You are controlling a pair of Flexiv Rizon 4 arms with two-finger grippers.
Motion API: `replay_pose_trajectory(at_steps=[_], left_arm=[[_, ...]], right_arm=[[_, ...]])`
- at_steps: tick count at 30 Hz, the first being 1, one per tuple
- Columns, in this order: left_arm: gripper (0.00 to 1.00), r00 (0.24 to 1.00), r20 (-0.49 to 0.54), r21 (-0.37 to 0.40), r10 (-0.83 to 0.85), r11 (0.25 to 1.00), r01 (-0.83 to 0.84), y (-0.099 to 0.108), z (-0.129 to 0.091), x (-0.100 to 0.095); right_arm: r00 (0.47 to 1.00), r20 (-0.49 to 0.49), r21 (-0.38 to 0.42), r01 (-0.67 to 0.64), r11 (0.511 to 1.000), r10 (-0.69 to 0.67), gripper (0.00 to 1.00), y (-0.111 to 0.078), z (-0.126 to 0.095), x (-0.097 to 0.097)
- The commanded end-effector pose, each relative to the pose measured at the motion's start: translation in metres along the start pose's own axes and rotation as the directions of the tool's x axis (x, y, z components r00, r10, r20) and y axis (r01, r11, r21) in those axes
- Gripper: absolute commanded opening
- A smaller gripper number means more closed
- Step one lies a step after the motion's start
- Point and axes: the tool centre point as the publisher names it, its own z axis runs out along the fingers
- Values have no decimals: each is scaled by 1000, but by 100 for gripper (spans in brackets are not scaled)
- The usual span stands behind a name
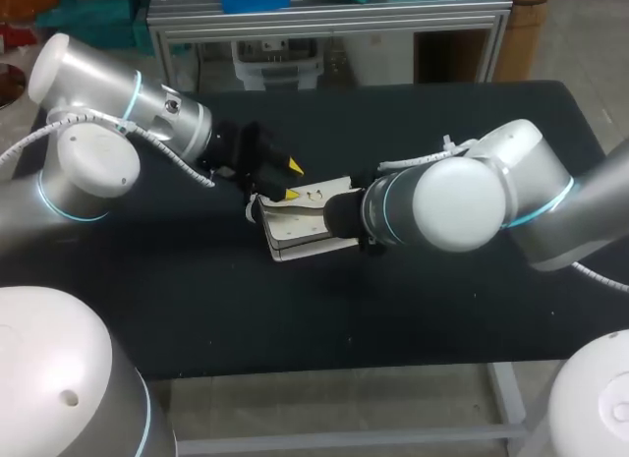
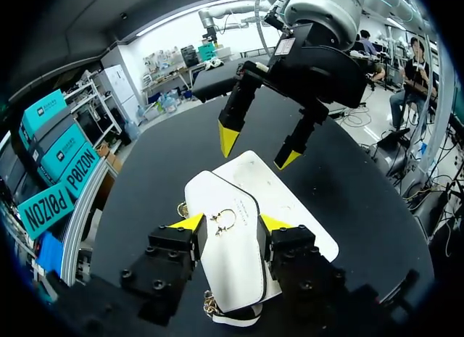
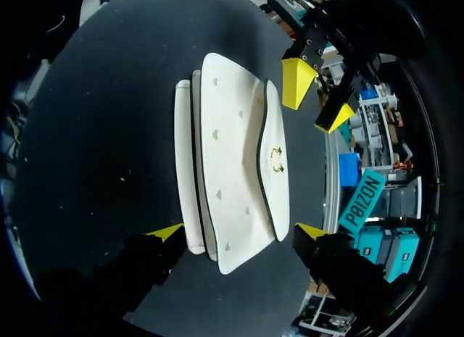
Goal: Pick up the bag, open it, inspect its contents, close it, and place it on the opposite side
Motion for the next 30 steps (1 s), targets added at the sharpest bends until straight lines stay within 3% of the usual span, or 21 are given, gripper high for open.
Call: replay_pose_trajectory(at_steps=[1, 4, 5, 6, 7, 15, 20, 25, 30], left_arm=[[49, 1000, 2, 3, 1, 1000, -1, 1, 0, 1], [49, 1000, 2, 3, 1, 1000, -1, 1, 0, 1], [98, 978, 27, 0, -206, 978, 207, 1, -33, -6], [98, 953, 43, -2, -300, 954, 301, 0, -47, -6], [100, 953, 60, -5, -298, 954, 299, -1, -51, -4], [100, 944, 73, -27, -322, 945, 325, -1, -46, -7], [100, 896, 96, -69, -434, 895, 441, -1, -51, -10], [100, 781, 94, -88, -618, 776, 624, 10, -59, -12], [100, 722, 99, -122, -685, 712, 692, 18, -65, -12]], right_arm=[[989, 149, -8, 1, 1000, 1, 100, -2, 2, 4], [989, 149, -8, 1, 1000, 1, 100, -2, 2, 4], [991, 59, -127, -110, 986, 119, 100, -12, -21, -18], [991, 78, -135, -97, 986, 108, 100, -22, -44, -41], [992, 99, -138, -61, 989, 75, 100, -23, -49, -47], [995, 79, -139, -52, 989, 64, 100, -20, -46, -46], [994, -18, -123, -113, 986, 112, 100, -27, -49, -53], [972, -154, -91, -193, 977, 178, 100, -37, -48, -61], [948, -245, -172, -247, 954, 202, 100, -47, -47, -67]])
